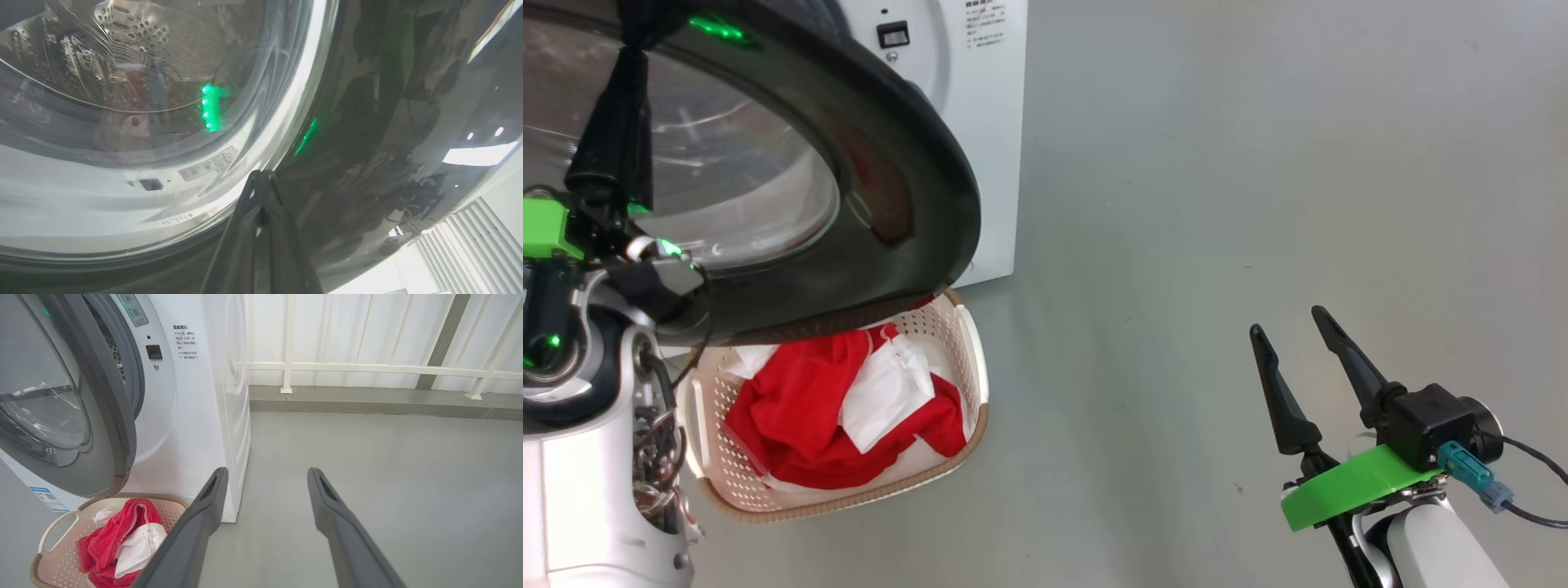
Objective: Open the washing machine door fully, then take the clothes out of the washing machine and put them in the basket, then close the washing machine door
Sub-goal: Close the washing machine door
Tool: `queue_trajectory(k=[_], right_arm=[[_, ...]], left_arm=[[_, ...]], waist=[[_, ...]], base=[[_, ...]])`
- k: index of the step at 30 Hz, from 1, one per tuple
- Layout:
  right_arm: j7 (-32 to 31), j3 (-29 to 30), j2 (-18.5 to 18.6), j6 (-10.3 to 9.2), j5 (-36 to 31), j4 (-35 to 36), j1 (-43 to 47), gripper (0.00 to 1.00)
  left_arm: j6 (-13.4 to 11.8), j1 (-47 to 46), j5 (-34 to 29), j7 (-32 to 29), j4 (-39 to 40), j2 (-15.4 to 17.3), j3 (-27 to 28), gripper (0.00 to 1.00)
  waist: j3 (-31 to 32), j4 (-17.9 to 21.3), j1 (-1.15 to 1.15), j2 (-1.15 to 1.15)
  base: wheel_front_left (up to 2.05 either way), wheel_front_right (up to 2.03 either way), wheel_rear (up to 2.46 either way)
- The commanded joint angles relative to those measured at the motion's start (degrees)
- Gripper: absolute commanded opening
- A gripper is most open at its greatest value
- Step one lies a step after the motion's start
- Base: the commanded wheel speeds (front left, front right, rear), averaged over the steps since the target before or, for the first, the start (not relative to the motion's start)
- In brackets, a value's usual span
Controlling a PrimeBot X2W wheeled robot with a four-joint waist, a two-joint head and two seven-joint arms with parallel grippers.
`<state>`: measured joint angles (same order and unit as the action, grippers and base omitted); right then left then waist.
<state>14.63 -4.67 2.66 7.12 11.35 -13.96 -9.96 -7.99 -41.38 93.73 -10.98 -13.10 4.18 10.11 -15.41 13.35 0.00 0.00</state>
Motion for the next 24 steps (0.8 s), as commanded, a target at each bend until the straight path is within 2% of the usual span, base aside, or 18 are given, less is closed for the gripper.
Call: queue_trajectory(k=[1, 3, 4, 5, 6, 12, 17, 18, 24], right_arm=[[0.4, -1.1, 0.2, 0.36, 0.7, 1.3, -1.3, 1.0], [0.4, -0.9, 0.2, 0.36, 0.6, 1.3, -1.3, 1.0], [0.4, -0.8, 0.2, 0.36, 0.6, 1.4, -1.3, 1.0], [0.4, -0.8, 0.2, 0.36, 0.5, 1.4, -1.2, 1.0], [0.4, -0.7, 0.2, 0.36, 0.5, 1.4, -1.1, 1.0], [0.4, -0.6, 0.2, 0.36, -0.1, 1.1, -0.6, 1.0], [0.4, -0.6, 0.2, 0.36, -0.6, 1.2, -0.4, 1.0], [0.4, -0.6, 0.2, 0.36, -0.6, 1.2, -0.4, 1.0], [0.4, -0.3, 0.2, 0.36, -1.1, 1.6, 0.2, 1.0]], left_arm=[[1.3, -1.0, -0.3, -0.9, 2.4, 1.7, 0.4, 0.0], [1.4, -0.1, -0.4, -1.3, 3.2, 1.8, 0.3, 0.0], [1.5, 0.4, -0.4, -1.5, 3.7, 1.8, 0.2, 0.3], [1.4, 1.1, -0.5, -1.6, 4.2, 1.8, 0.1, 0.71], [1.4, 1.9, -0.8, -1.7, 4.8, 1.9, -0.1, 1.0], [2.1, 8.1, -6.0, -1.4, 8.4, 4.1, -2.4, 1.0], [5.4, 13.3, -13.0, 1.7, 11.1, 6.5, -4.2, 1.0], [5.4, 13.3, -13.0, 1.7, 11.1, 6.5, -4.2, 1.0], [10.0, 19.2, -27.2, 9.9, 12.1, 9.5, -8.1, 1.0]], waist=[[0.2, -0.3, 0.0, 0.0], [0.4, -0.7, 0.0, 0.0], [0.6, -1.0, 0.0, 0.0], [0.7, -1.2, 0.0, 0.0], [1.0, -1.6, 0.0, 0.0], [2.7, -3.8, 0.0, 0.0], [4.2, -5.7, 0.0, 0.0], [4.2, -5.7, 0.0, 0.0], [6.2, -8.0, 0.0, 0.0]], base=[[0.0, 0.0, 0.0], [0.0, 0.0, 0.0], [0.0, 0.0, 0.0], [0.0, 0.0, 0.0], [0.0, 0.0, 0.0], [0.0, 0.0, 0.0], [0.0, 0.0, 0.0], [0.0, 0.0, 0.0], [0.0, 0.0, 0.0]])
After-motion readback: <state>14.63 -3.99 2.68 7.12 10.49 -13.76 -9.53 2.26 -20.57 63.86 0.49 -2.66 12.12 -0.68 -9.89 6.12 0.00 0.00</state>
